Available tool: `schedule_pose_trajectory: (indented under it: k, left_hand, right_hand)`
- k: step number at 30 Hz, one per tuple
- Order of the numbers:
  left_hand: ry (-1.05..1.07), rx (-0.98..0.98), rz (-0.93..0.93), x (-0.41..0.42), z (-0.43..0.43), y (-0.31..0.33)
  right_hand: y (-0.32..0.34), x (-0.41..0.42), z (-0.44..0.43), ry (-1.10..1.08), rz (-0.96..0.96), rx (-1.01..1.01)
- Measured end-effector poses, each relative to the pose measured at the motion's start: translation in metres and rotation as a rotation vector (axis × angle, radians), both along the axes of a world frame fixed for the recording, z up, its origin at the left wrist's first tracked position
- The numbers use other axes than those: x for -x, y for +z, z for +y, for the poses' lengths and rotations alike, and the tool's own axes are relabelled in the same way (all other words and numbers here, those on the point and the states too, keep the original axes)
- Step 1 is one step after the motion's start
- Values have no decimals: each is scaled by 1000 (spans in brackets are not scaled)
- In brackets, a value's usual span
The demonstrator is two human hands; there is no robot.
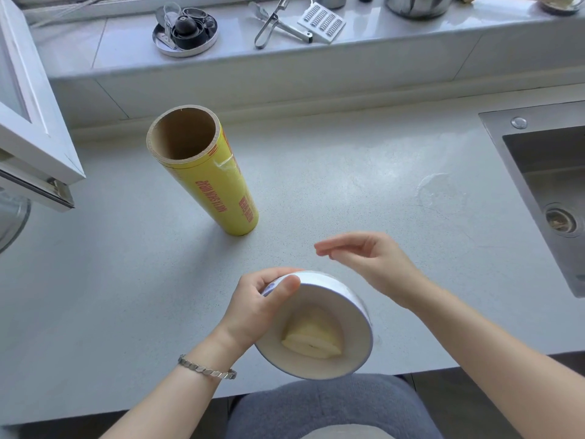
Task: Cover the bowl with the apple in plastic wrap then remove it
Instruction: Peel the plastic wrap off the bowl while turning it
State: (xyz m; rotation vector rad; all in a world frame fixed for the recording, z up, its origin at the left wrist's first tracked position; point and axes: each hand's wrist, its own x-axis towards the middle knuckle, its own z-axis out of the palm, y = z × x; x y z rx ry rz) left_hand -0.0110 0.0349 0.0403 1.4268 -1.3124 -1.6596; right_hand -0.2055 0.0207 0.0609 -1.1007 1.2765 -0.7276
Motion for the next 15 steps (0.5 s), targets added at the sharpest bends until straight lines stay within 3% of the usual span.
schedule_pose_trajectory:
  k: [5, 15]
  left_hand:
    - [65, -43, 8, 2, -6, 2]
    - [173, -134, 75, 8, -6, 9]
  right_hand:
    - [7, -3, 19, 172, -84, -33]
    - [-5, 10, 23, 242, -239, -144]
